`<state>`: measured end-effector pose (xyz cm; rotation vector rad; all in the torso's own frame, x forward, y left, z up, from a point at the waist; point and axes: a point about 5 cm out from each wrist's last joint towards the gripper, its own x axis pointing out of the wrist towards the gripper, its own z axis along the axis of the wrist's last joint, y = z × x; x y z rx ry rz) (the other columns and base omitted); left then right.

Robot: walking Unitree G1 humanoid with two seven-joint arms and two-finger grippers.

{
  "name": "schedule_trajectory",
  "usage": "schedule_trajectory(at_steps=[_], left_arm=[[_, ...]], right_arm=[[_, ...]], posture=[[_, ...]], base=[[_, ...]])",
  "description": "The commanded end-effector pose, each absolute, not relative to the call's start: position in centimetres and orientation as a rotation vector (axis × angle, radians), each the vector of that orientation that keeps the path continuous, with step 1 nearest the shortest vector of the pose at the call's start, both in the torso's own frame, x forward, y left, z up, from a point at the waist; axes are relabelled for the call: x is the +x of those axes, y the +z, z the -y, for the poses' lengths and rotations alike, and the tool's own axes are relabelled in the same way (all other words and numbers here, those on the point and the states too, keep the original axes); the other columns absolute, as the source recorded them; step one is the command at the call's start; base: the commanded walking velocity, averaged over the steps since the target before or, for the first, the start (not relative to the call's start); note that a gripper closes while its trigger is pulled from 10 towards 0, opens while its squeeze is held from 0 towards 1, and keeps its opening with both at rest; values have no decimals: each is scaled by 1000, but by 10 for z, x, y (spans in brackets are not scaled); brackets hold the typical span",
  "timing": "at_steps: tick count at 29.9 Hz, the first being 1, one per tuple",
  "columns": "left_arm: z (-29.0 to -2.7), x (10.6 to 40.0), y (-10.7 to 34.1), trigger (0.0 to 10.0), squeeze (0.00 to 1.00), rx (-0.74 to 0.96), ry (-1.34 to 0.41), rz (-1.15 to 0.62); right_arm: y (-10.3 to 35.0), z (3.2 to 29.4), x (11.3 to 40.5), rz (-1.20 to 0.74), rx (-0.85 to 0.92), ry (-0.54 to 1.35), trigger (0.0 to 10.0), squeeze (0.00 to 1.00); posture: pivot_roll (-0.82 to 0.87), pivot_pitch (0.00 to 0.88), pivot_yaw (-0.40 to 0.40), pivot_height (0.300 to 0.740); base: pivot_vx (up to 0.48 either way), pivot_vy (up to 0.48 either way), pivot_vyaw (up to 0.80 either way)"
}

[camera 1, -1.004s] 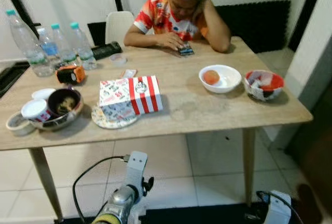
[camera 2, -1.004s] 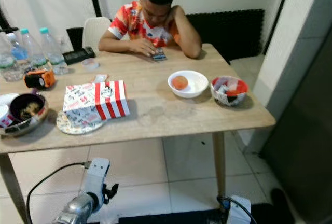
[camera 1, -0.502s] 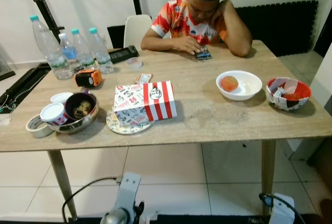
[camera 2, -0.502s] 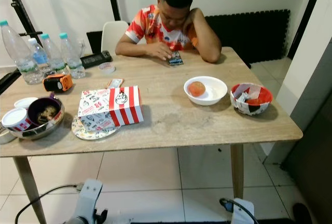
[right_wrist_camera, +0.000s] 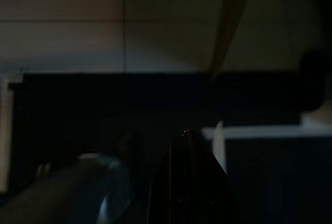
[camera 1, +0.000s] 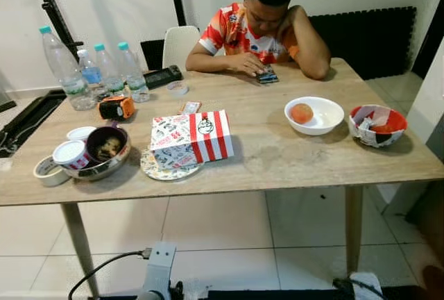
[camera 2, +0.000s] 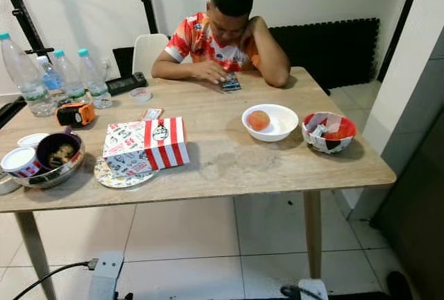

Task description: Restocking fridge

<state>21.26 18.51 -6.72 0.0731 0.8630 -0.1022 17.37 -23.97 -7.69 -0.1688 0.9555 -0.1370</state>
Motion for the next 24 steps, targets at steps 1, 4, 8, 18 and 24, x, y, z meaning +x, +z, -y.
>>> schedule_trajectory(at_steps=[1, 4, 8, 18, 24], left_arm=[[-188, 207, -71, 10000, 0, 100, -101, -888], [-186, 207, -71, 10000, 0, 91, -95, -883], [-183, 205, -72, 10000, 0, 66, -78, -880], [-183, 207, -71, 10000, 0, 90, -107, -877], [-183, 210, -69, 10000, 0, 101, -114, -872]], right_arm=[[-74, 239, 180, -945, -188, -114, 10000, 0], [-72, 240, 184, -941, -204, -105, 10000, 0], [-69, 239, 192, -934, -240, -83, 10000, 0], [-76, 235, 179, -967, -223, -86, 10000, 0], [-79, 235, 173, -982, -213, -95, 10000, 0]], posture=[[-96, 24, 13, 740], [-89, 19, -7, 740], [-82, 16, -21, 740], [-79, 10, -8, 740], [-82, 5, -1, 740]], base=[[0, 0, 0], [0, 0, 0], [0, 0, 0], [0, -82, 0], [0, -480, 0]])
